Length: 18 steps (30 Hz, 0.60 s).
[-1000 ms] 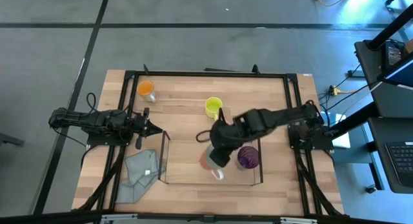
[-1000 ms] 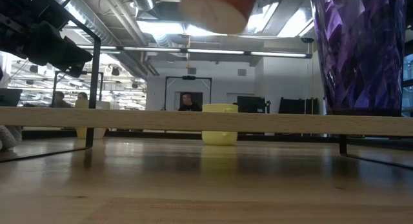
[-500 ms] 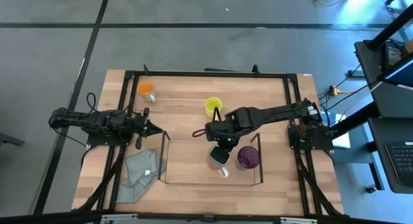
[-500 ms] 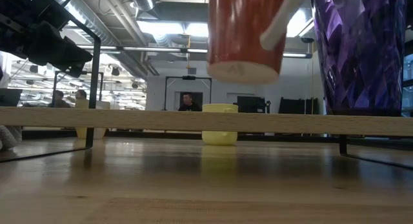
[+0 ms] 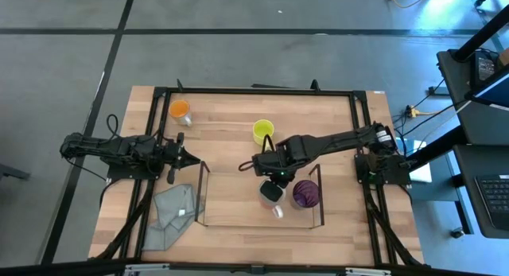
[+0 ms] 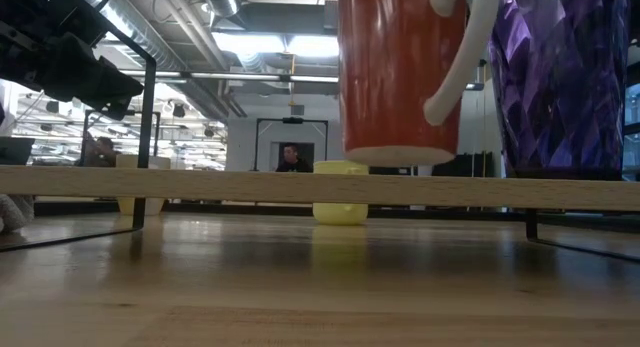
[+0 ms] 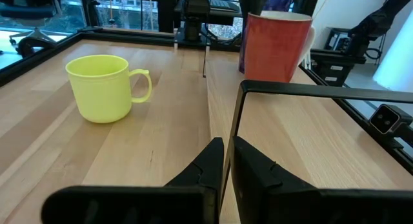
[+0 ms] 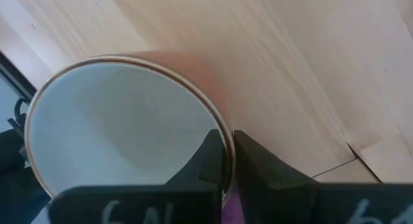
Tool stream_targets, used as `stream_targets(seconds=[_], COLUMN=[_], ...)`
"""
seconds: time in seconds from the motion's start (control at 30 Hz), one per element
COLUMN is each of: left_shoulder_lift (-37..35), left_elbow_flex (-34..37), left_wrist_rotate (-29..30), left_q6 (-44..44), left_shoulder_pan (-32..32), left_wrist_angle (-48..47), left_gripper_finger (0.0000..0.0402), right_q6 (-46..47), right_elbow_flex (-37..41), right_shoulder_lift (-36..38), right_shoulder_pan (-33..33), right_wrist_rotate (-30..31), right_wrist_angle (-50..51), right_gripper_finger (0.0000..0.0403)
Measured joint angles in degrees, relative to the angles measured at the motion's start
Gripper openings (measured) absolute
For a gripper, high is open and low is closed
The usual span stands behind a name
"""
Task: Stack small to large cups/mugs on shelf
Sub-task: Put the orange mug on the shelf
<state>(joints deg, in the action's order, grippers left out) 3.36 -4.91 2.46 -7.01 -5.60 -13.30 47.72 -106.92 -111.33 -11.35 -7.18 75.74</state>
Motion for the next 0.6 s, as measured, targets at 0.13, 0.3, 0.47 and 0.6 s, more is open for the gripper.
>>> stream_targets(seconds=[0.13, 0.3, 0.47, 0.6], left_shoulder_lift=[0.0, 0.0, 0.0, 0.0], left_elbow_flex=[0.0, 0.0, 0.0, 0.0], left_wrist_rotate=[0.0, 0.0, 0.0, 0.0], left_q6=[0.0, 0.0, 0.0, 0.0], left_shoulder_pan=[0.0, 0.0, 0.0, 0.0], left_wrist_angle=[0.0, 0.0, 0.0, 0.0], left_gripper_finger=[0.0025, 0.0025, 0.0025, 0.0025], right_q6=[0.0, 1.2, 1.6, 2.6], right_elbow_flex=[0.4, 0.4, 0.4, 0.4], right_shoulder_lift=[0.0, 0.0, 0.0, 0.0], right_shoulder_pan=[-0.2, -0.8, -1.7, -2.1], right_wrist_rotate=[-0.2, -0.5, -0.6, -0.6], right_wrist_angle=[0.1, 0.1, 0.1, 0.2], right_gripper_finger=[0.0023, 0.0027, 0.0026, 0.003])
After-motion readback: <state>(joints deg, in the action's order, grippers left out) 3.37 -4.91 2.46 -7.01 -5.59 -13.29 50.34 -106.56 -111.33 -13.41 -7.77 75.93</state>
